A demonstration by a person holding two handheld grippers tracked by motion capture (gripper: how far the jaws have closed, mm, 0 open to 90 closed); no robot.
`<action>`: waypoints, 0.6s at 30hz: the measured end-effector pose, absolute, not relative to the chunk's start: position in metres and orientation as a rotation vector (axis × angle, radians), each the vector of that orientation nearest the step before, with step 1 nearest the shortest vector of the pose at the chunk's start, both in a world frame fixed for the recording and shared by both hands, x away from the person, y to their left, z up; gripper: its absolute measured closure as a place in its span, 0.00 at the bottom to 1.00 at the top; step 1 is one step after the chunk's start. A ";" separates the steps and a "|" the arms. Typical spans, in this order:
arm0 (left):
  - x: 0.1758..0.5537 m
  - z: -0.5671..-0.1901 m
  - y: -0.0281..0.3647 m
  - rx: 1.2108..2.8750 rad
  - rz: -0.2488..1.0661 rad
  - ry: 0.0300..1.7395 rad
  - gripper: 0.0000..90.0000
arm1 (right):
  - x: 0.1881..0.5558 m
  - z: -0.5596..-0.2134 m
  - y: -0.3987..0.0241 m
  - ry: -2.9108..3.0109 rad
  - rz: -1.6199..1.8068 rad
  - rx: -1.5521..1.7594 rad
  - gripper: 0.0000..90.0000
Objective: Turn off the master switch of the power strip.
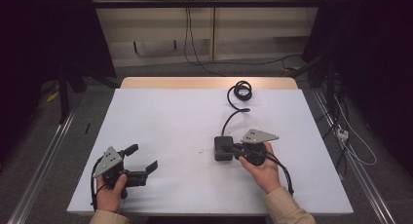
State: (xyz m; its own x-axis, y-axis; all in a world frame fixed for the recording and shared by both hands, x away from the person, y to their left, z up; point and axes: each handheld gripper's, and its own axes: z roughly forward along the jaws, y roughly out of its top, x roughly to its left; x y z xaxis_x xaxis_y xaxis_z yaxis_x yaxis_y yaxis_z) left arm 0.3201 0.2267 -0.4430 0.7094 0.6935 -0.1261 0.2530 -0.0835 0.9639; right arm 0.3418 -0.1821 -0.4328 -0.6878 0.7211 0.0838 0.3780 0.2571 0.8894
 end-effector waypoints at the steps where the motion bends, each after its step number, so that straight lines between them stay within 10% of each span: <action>1: 0.320 -0.443 0.227 1.656 0.435 0.776 0.03 | 0.341 -0.433 -0.182 2.192 1.405 1.010 1.00; 18: 0.320 -0.443 0.227 1.655 0.435 0.776 0.03 | 0.341 -0.433 -0.181 2.181 1.402 1.001 1.00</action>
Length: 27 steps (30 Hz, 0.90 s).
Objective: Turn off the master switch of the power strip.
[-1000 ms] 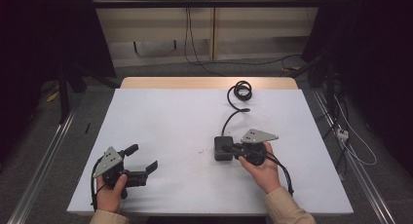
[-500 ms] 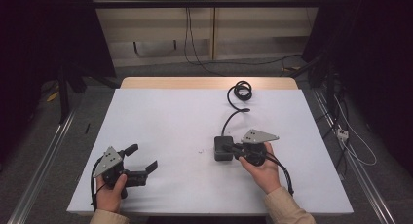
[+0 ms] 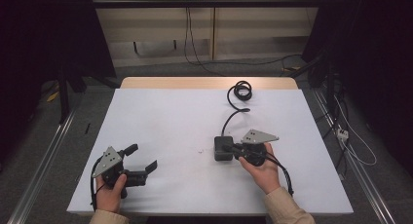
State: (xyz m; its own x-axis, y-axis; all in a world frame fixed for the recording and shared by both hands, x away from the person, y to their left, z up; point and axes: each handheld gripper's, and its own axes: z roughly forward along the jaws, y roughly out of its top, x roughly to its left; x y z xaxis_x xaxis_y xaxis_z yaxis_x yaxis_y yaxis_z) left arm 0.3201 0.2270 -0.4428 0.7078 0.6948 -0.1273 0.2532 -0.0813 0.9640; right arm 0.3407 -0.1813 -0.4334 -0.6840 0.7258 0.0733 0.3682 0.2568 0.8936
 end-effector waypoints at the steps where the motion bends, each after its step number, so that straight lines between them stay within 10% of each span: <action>1: 0.320 -0.443 0.227 1.655 0.436 0.775 0.03 | 0.341 -0.433 -0.181 2.181 1.402 0.999 1.00; 19: 0.320 -0.442 0.228 1.649 0.440 0.779 0.03 | 0.342 -0.433 -0.184 2.155 1.450 1.024 1.00; 27: 0.320 -0.442 0.229 1.649 0.443 0.778 0.03 | 0.344 -0.432 -0.186 2.142 1.470 1.034 0.73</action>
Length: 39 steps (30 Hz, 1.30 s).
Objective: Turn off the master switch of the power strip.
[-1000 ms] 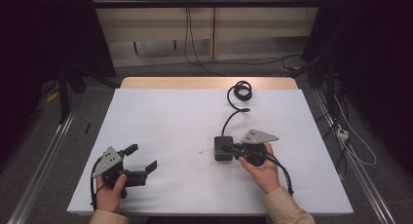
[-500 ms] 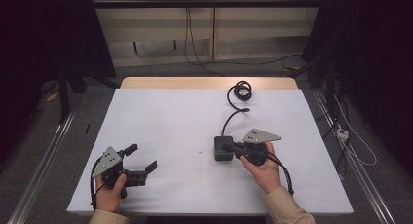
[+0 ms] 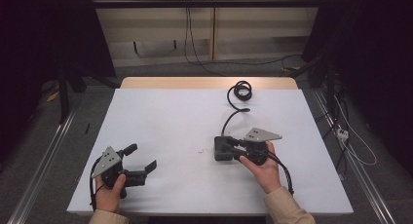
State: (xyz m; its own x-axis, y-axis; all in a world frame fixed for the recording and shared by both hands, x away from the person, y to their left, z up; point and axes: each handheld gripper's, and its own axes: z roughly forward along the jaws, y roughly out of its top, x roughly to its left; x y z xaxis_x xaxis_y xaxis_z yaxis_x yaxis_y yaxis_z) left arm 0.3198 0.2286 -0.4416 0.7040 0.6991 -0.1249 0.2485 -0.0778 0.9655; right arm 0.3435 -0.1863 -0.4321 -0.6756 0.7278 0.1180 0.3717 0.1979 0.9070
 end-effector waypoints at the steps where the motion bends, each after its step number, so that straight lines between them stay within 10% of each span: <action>1: 0.320 -0.441 0.228 1.647 0.444 0.777 0.03 | 0.343 -0.431 -0.187 2.146 1.477 1.031 0.69; 16: 0.320 -0.441 0.227 1.650 0.442 0.774 0.03 | 0.327 -0.430 -0.206 2.151 1.485 1.037 0.24; 39: 0.321 -0.442 0.225 1.659 0.443 0.772 0.03 | 0.305 -0.436 -0.246 2.103 1.445 1.064 0.19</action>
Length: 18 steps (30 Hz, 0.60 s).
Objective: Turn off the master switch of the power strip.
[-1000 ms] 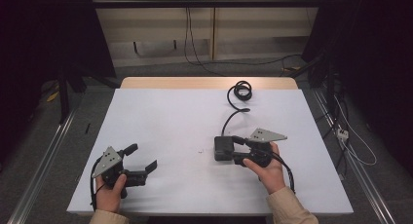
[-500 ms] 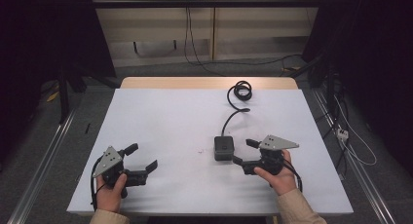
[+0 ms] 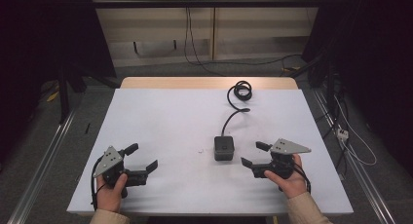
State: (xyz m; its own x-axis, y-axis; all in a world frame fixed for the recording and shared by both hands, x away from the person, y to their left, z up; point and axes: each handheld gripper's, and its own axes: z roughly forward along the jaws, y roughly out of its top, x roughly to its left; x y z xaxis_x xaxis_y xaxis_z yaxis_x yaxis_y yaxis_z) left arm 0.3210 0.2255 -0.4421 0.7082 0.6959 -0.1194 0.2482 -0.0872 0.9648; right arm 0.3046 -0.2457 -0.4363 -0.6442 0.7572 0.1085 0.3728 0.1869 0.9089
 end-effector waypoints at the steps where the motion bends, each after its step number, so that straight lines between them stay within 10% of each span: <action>1: 0.321 -0.442 0.225 1.660 0.442 0.769 0.03 | 0.304 -0.436 -0.247 2.101 1.442 1.062 0.19; 18: 0.321 -0.442 0.225 1.662 0.445 0.770 0.03 | 0.290 -0.443 -0.269 2.084 1.389 1.072 0.18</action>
